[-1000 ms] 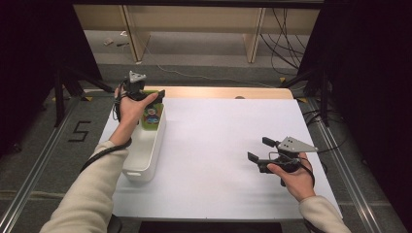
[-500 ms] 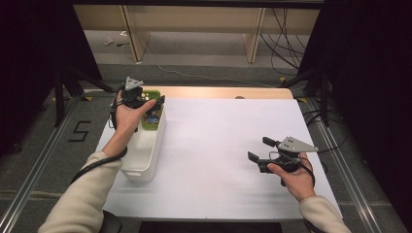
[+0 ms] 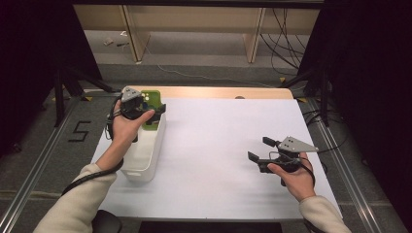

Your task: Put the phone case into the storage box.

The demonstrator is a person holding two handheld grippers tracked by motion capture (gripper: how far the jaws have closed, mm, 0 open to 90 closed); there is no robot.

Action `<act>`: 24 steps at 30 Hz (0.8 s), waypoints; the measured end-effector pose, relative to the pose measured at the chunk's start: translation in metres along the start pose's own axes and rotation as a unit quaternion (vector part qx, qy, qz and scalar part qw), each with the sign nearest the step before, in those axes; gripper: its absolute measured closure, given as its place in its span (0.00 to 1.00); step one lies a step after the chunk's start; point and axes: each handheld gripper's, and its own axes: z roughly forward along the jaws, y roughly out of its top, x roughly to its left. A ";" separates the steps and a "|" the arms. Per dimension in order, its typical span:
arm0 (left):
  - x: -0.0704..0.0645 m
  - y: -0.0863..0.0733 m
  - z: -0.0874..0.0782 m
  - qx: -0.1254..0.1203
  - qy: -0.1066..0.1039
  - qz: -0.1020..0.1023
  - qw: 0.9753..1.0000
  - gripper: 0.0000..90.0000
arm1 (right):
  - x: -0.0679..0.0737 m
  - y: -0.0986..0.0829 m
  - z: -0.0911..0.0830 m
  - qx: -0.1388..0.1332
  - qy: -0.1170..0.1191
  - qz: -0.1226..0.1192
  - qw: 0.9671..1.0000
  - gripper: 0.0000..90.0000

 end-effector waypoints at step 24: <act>-0.038 -0.029 -0.041 -0.009 -0.045 0.006 0.999 0.04 | 0.000 0.000 0.000 0.000 0.000 0.000 1.000 0.18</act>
